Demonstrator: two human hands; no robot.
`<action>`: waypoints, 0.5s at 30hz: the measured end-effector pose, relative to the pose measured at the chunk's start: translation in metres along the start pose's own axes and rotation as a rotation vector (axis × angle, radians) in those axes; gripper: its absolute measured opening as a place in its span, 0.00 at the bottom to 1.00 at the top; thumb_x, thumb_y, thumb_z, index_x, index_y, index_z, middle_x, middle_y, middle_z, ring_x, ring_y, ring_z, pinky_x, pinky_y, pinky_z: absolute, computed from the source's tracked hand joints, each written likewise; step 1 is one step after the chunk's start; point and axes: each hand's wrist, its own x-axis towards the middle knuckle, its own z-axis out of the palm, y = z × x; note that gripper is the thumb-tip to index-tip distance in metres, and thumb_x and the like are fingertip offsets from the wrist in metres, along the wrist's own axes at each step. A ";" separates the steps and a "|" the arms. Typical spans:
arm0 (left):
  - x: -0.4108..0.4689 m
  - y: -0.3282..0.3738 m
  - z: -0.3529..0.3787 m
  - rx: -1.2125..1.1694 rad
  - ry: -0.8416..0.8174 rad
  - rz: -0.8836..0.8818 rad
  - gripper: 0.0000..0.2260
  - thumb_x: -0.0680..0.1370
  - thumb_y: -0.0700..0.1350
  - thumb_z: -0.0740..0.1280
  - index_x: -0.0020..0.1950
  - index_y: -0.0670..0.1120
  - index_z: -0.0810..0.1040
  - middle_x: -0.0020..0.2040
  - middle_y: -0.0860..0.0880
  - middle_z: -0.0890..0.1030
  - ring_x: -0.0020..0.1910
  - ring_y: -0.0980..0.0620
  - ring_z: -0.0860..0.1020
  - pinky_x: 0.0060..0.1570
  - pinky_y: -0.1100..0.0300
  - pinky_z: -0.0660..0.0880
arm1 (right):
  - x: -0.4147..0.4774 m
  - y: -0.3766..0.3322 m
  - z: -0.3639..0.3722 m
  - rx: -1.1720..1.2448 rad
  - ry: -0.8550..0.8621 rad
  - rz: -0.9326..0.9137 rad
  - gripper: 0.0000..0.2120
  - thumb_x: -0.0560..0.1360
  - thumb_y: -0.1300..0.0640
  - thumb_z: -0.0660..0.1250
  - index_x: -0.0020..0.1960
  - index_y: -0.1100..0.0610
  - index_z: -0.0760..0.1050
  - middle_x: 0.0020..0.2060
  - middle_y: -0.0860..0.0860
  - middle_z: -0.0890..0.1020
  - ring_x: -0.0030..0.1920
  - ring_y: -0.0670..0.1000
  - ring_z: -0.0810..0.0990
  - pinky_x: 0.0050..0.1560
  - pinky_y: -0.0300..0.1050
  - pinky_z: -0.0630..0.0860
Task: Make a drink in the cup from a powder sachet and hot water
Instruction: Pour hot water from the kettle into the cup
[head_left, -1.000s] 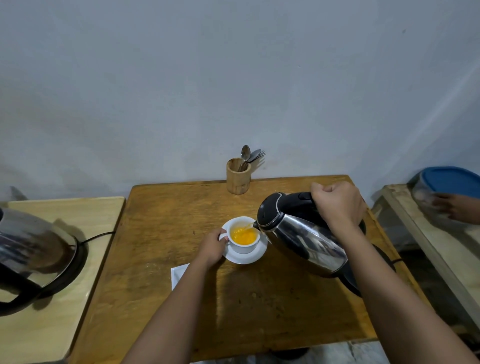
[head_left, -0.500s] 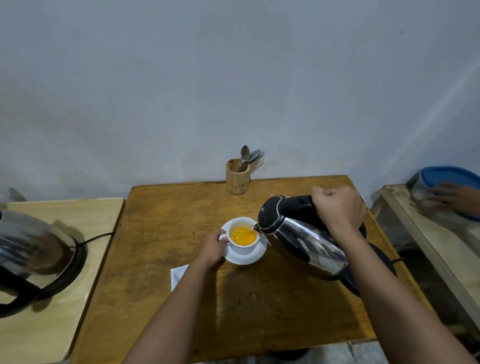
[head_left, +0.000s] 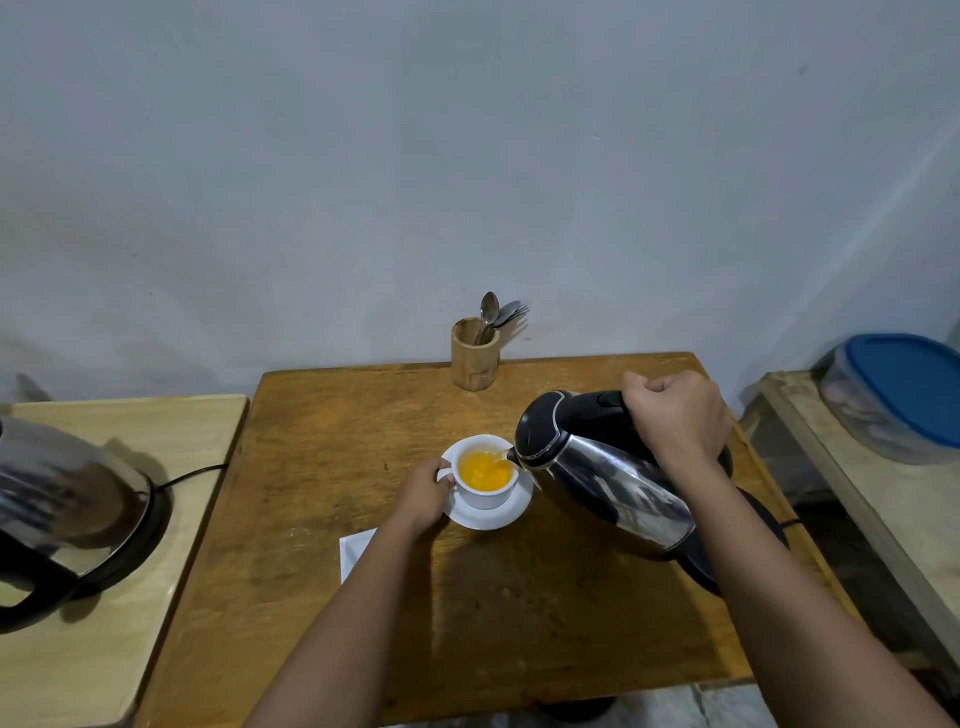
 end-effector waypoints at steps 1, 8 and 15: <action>0.000 0.000 0.000 0.000 0.000 -0.003 0.12 0.79 0.42 0.59 0.62 0.43 0.74 0.62 0.41 0.77 0.59 0.43 0.74 0.56 0.52 0.70 | 0.000 0.000 0.000 -0.004 0.001 -0.002 0.20 0.71 0.54 0.62 0.21 0.57 0.67 0.18 0.49 0.63 0.21 0.51 0.63 0.29 0.39 0.62; 0.002 0.003 0.002 0.027 0.029 -0.019 0.14 0.80 0.41 0.59 0.65 0.43 0.72 0.65 0.41 0.75 0.61 0.44 0.73 0.56 0.54 0.69 | 0.001 0.001 0.000 -0.003 0.005 -0.019 0.21 0.70 0.54 0.62 0.19 0.56 0.65 0.17 0.48 0.62 0.20 0.51 0.61 0.28 0.40 0.62; 0.001 0.004 0.002 0.021 0.028 -0.018 0.13 0.79 0.41 0.59 0.64 0.42 0.73 0.64 0.41 0.76 0.56 0.46 0.73 0.53 0.57 0.67 | 0.001 0.002 0.000 -0.008 0.007 -0.013 0.20 0.70 0.55 0.62 0.20 0.57 0.65 0.17 0.49 0.63 0.21 0.52 0.62 0.28 0.40 0.62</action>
